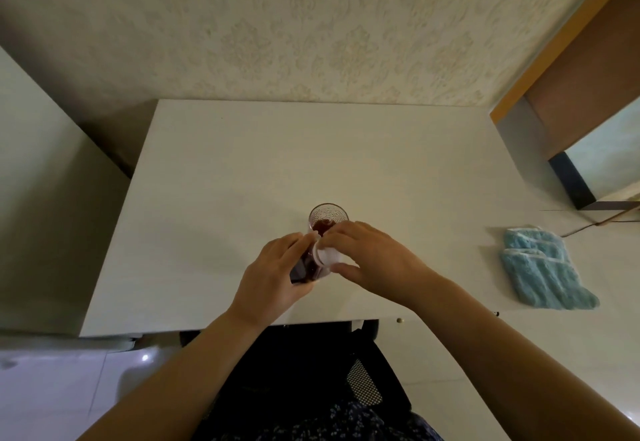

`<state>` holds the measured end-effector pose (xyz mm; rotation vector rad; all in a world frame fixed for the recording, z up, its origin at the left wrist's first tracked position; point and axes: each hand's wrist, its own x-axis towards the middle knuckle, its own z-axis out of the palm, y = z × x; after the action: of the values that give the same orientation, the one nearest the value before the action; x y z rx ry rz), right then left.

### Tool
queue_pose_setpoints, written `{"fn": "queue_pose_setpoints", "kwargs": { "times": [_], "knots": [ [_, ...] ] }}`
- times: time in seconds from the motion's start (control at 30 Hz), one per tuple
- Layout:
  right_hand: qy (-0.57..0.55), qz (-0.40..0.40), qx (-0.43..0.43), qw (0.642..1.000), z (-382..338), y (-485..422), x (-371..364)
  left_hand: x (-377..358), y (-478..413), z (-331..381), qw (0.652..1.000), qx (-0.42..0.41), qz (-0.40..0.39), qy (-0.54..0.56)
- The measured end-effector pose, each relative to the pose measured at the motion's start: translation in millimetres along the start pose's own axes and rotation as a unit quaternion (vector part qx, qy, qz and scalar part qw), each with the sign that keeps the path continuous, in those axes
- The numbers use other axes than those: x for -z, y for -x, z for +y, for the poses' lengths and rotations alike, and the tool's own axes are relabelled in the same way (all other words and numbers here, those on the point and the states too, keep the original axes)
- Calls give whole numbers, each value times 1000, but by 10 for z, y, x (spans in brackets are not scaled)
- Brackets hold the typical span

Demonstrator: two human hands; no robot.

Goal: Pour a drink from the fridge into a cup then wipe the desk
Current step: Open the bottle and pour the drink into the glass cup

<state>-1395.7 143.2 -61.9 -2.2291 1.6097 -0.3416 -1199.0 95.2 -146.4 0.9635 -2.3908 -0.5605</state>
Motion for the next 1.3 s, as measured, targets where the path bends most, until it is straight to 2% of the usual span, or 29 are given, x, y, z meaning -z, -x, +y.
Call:
{"fn": "queue_pose_setpoints", "kwargs": {
  "times": [0.17, 0.27, 0.37, 0.47, 0.53, 0.83, 1.0, 1.17, 1.2, 1.3],
  "knots": [
    [18, -40, -63, 997, -107, 16, -10, -65, 139, 46, 1000, 22, -16, 17],
    [16, -66, -67, 995, -151, 1, -58, -60, 181, 91, 999, 33, -8, 17],
    [-19, -75, -22, 997, -123, -2, -56, -26, 203, 126, 998, 48, 10, 42],
    [-5, -102, 47, 994, -70, 8, -24, -20, 232, 115, 998, 41, 14, 39],
    [0, -97, 49, 994, -90, 18, -9, -22, 246, 122, 998, 37, 19, 39],
    [76, -40, -118, 989, -281, -45, -257, -76, 276, 178, 999, 46, 22, -17],
    [119, 14, -91, 989, -323, -120, -248, -50, 240, 179, 998, 55, 9, 29],
    [228, -66, -157, 959, -372, -197, -321, -45, 194, 209, 996, 64, 16, -60],
    [228, -67, -152, 959, -368, -195, -319, -31, 190, 195, 996, 63, 15, -54],
    [120, 22, -102, 987, -318, -149, -252, 59, 164, 132, 996, 91, -13, 18]
  ]
}}
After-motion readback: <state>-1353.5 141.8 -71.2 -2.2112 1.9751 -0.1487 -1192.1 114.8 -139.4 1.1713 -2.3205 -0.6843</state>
